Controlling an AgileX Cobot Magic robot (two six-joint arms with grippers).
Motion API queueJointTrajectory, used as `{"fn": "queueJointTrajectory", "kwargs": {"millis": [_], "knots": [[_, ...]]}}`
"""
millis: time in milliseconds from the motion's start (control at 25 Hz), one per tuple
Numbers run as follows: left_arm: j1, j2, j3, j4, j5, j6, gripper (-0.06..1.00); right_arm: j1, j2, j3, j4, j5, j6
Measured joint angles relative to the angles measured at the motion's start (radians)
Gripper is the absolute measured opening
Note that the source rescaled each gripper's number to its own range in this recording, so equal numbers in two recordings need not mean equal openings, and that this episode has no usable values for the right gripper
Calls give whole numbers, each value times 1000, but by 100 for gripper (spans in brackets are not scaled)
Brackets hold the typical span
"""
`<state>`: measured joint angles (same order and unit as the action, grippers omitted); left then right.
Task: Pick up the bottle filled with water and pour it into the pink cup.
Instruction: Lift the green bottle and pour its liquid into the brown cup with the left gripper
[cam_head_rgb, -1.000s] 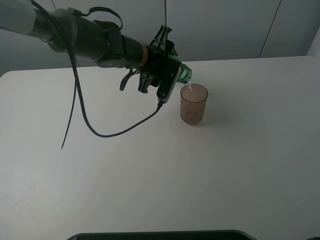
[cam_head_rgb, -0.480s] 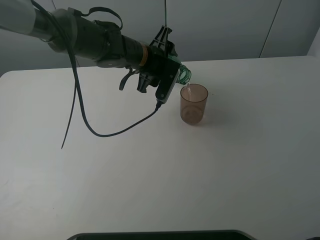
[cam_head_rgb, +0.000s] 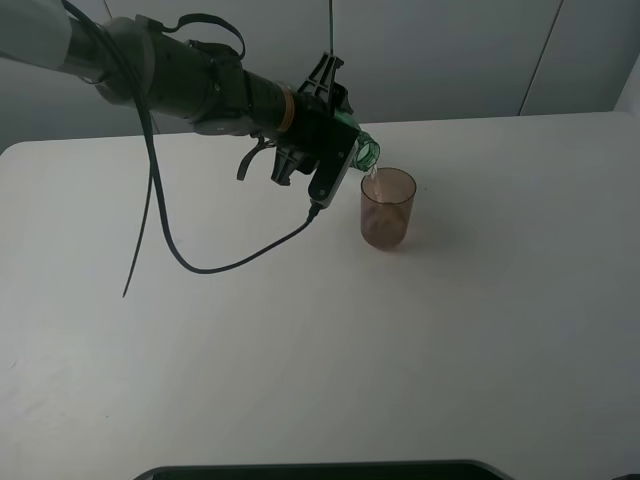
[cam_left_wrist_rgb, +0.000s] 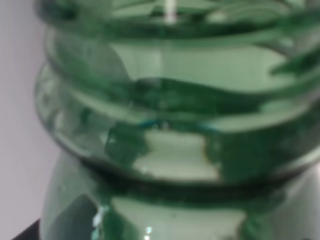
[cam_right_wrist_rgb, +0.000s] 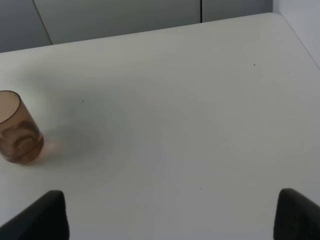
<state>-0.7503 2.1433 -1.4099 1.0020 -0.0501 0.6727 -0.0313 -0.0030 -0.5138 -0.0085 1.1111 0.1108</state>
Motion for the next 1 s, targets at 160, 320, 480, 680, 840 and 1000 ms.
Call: {"fn": "queueJointTrajectory", "kwargs": {"millis": [160,320,480,680,840,1000], "knots": [[0,0,0,0,0,2,2,0,0,0,0,0,0],[0,0,-4,0,2,2,2,0,0,0,0,0,0],[0,0,-12,0,4,2,2,0,0,0,0,0,0],[0,0,-16,0,6,2,2,0,0,0,0,0,0],[0,0,-18,0,6,4,2,0,0,0,0,0,0],[0,0,-18,0,6,12,2,0,0,0,0,0,0]]}}
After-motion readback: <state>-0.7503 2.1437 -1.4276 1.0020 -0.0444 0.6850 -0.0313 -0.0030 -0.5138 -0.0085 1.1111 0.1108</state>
